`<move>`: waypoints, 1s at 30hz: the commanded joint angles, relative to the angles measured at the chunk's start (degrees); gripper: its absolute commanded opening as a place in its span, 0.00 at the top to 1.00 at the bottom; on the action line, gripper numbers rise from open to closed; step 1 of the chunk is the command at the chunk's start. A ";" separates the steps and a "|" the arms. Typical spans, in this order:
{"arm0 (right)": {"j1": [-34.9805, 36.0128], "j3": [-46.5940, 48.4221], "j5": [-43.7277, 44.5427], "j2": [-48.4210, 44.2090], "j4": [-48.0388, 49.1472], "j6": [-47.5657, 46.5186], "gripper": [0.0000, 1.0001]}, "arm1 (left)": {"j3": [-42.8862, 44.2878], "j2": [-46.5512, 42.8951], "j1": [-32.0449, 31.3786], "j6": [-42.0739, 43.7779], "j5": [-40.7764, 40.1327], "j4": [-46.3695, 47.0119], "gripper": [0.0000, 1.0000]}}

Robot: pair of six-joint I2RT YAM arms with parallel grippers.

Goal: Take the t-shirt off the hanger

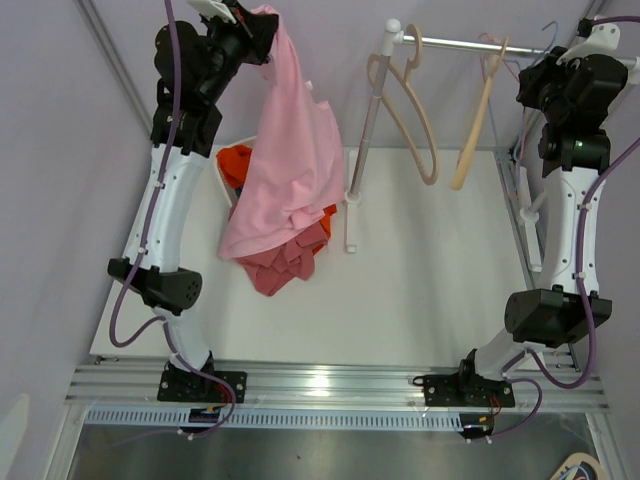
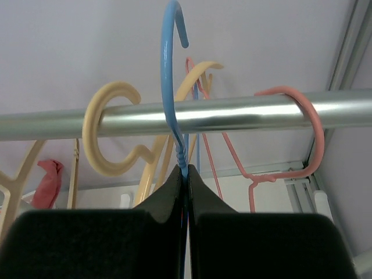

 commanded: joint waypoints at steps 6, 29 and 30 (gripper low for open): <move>-2.43 -1.52 2.24 -1.71 -1.40 -1.52 1.00 | -3.95 -1.34 9.62 -0.45 -2.25 7.05 0.99; -0.68 7.34 -13.64 8.83 4.76 5.86 1.00 | -48.52 -6.08 10.77 -16.01 1.97 23.58 0.99; -0.24 7.52 -14.19 9.09 4.76 6.38 1.00 | -50.28 -6.43 10.59 -15.92 1.61 24.02 0.99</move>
